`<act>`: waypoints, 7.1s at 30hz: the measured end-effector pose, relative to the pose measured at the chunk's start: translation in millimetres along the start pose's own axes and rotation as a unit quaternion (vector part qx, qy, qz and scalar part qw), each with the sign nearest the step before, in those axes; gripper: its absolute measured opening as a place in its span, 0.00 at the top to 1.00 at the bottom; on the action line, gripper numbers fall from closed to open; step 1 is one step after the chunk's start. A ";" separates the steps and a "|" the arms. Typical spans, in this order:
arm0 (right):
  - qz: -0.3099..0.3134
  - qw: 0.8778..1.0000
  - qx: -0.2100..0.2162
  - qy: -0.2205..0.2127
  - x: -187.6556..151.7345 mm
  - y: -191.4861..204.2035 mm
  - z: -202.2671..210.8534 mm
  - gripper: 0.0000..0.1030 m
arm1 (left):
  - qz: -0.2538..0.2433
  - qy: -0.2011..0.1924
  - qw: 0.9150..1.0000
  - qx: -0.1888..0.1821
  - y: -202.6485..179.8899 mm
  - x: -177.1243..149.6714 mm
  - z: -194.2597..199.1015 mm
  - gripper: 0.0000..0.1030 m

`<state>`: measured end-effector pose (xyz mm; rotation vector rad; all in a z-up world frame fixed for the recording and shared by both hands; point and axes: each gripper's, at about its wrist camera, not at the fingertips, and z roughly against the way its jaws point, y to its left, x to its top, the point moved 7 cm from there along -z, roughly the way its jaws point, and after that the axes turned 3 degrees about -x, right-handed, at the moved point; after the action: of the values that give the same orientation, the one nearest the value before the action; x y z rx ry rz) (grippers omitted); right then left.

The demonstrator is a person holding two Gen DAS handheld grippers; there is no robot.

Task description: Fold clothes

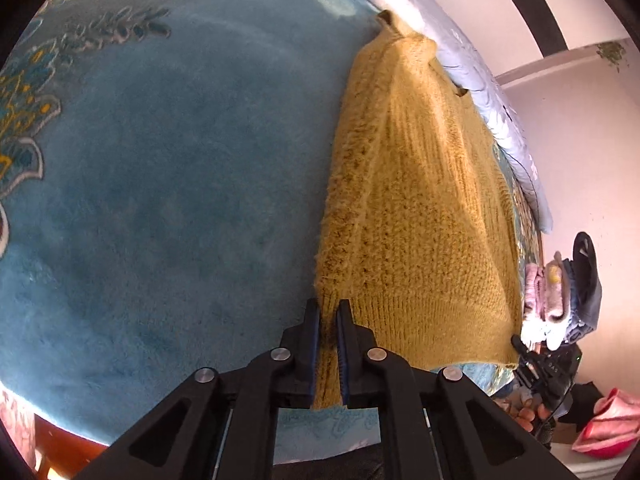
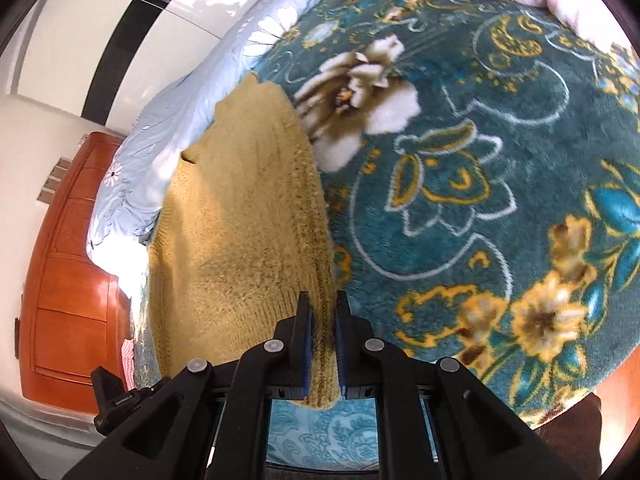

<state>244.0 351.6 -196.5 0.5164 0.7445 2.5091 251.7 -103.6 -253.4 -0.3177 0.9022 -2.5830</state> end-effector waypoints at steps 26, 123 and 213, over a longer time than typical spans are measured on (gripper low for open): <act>0.172 0.974 -0.127 -0.074 83.7 90.3 6.6 0.19 | -0.228 -0.135 0.964 0.039 -97.8 165.5 22.8 0.30; 0.057 0.995 0.065 -0.050 -14.3 49.2 8.2 0.58 | -0.040 0.003 0.996 -0.086 -39.4 -12.1 -2.2 0.54; 0.166 0.984 0.039 -0.053 3.5 209.4 -16.5 0.79 | 0.009 -0.045 0.988 -0.146 -16.4 13.1 8.0 0.46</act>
<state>164.8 191.2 -86.3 0.8583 0.7717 2.7346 238.0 -101.7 -235.7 -0.4986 1.2442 -2.3970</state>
